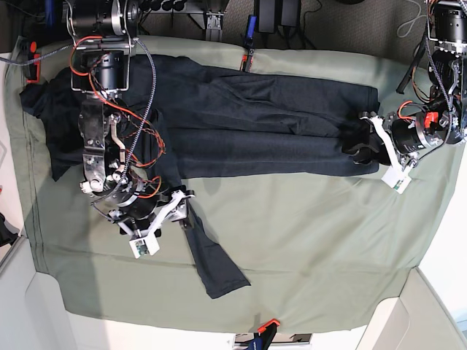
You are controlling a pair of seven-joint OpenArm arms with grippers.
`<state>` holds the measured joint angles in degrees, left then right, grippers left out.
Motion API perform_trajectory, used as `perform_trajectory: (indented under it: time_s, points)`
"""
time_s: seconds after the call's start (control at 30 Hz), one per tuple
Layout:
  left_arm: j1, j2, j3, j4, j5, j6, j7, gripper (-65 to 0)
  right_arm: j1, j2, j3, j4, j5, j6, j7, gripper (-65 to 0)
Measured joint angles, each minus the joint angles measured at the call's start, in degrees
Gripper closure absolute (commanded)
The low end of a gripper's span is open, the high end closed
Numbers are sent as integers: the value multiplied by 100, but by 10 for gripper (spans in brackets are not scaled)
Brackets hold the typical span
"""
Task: Fold the T-shirt properly
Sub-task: 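Lift the sleeve with the right gripper and lay it across the body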
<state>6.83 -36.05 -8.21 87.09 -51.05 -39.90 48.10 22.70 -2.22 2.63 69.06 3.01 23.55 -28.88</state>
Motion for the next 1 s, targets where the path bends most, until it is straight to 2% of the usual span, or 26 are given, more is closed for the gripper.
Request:
perform_trajectory:
  time_s: [0.13,0.17,0.2,0.23,0.3,0.37,0.53,0.67,0.77,0.83,1.0]
  points:
    - [11,0,0,0,-2,0,11,-285,146,33,-374,-835,-162,-63,133,-420]
    - [11,0,0,0,-2,0,13,-285,149,31,-501,-890,-295,-173,249,-399]
    - [13,2,0,0,-2,0,13,-285,164,28,-640,-911,-339,-404,229,-342]
    - [15,2,0,0,2,0,15,-285,175,17,-756,-916,-498,-522,229,-246]
    - [11,0,0,0,15,0,13,-285,168,15,-933,-916,-577,-682,232,-13]
    - [15,2,0,0,15,0,13,-285,162,15,-1073,-859,-590,-695,151,0]
    - [13,2,0,0,17,0,-9,-285,111,33,-1394,-321,-317,-662,-507,0]
    - [-20,2,0,0,24,0,-17,-285,-267,31,-1683,955,350,-120,-787,0]
    - [-35,0,0,2,7,0,-52,-285,-726,66,-2006,2002,1012,114,-1403,0]
    - [-31,2,0,0,31,0,-50,-285,-1084,160,-2238,2476,1364,251,-1537,0]
    - [-33,2,0,0,-7,0,-52,-285,-2035,354,-2559,3239,1434,479,-1578,0]
